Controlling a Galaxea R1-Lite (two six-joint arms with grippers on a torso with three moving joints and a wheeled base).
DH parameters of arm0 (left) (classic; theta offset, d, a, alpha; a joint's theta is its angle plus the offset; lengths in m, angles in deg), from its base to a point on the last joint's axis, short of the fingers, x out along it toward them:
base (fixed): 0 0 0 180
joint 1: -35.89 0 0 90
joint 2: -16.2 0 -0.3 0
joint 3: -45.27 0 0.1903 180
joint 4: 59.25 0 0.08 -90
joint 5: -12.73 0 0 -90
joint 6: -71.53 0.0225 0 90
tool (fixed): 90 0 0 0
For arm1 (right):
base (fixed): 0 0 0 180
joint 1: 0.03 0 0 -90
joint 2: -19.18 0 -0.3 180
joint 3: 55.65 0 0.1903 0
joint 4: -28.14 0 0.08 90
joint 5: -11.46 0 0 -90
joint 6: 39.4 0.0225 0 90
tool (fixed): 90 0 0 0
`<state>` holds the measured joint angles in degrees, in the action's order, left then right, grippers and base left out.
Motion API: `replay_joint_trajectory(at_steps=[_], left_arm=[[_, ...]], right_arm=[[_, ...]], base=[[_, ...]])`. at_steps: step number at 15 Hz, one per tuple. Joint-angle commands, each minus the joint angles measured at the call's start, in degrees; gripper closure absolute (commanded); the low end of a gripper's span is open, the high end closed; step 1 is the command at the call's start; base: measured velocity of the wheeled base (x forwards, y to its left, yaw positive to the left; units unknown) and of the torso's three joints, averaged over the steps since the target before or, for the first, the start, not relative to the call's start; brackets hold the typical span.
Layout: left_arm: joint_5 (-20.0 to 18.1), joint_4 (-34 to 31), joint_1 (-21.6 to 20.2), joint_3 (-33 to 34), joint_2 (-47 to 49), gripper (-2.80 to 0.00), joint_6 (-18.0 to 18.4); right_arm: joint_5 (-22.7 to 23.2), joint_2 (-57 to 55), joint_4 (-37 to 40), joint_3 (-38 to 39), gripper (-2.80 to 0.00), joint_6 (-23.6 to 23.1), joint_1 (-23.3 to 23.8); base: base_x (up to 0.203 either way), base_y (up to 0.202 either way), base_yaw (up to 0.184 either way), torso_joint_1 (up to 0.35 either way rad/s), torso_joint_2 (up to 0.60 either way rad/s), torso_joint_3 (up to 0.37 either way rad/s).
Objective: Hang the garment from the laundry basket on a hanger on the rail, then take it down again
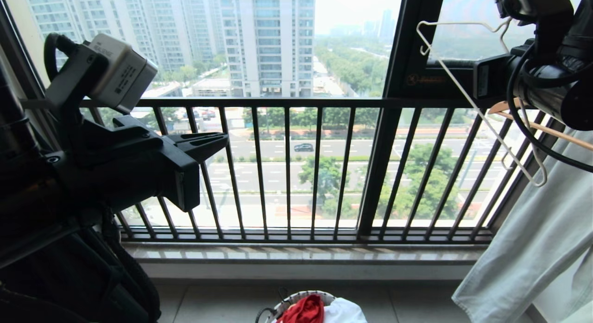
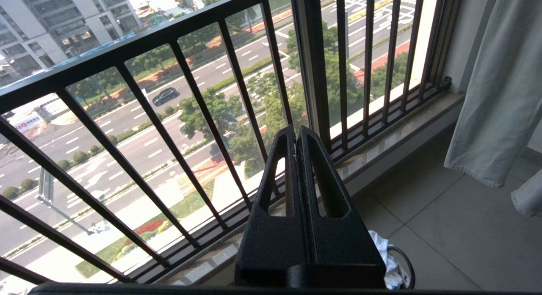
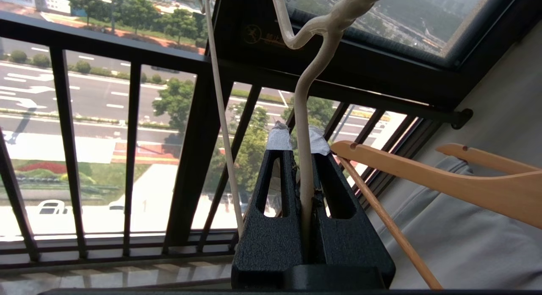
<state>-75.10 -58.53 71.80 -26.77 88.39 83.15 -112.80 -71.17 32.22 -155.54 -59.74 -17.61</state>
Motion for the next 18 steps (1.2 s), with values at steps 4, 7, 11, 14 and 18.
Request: replay_joint_trajectory(at_steps=[4, 7, 11, 14, 18], left_arm=[[0.0, 0.2, 0.0, 0.0, 0.1, 0.00, 0.1], [-0.1, 0.3, 0.0, -0.1, 0.6, 0.00, 0.1], [0.0, 0.2, 0.1, 0.0, 0.4, 0.00, 0.1], [-0.1, 0.1, 0.5, 1.3, -2.4, 0.00, 1.7], [-1.6, 0.3, 3.5, 2.1, -3.7, 0.00, 3.2]], right_arm=[[-0.2, 0.9, 1.1, -1.2, -2.80, -0.3, -0.1], [-0.2, 3.7, 1.5, -0.3, -2.80, -1.0, -0.3], [-0.2, 14.4, 3.4, 4.9, -2.80, -0.4, -2.7], [-1.3, 26.2, 5.2, 8.3, -2.80, -0.1, -6.0], [-0.8, 42.3, 14.2, 10.7, -2.80, -0.4, -7.2]], base=[[0.000, 0.000, 0.000, 0.000, 0.00, 0.000], [0.000, 0.000, 0.000, 0.000, 0.00, 0.000], [0.000, 0.000, 0.000, 0.000, 0.00, 0.000], [0.000, 0.000, 0.000, 0.000, 0.00, 0.000], [0.000, 0.000, 0.000, 0.000, 0.00, 0.000]])
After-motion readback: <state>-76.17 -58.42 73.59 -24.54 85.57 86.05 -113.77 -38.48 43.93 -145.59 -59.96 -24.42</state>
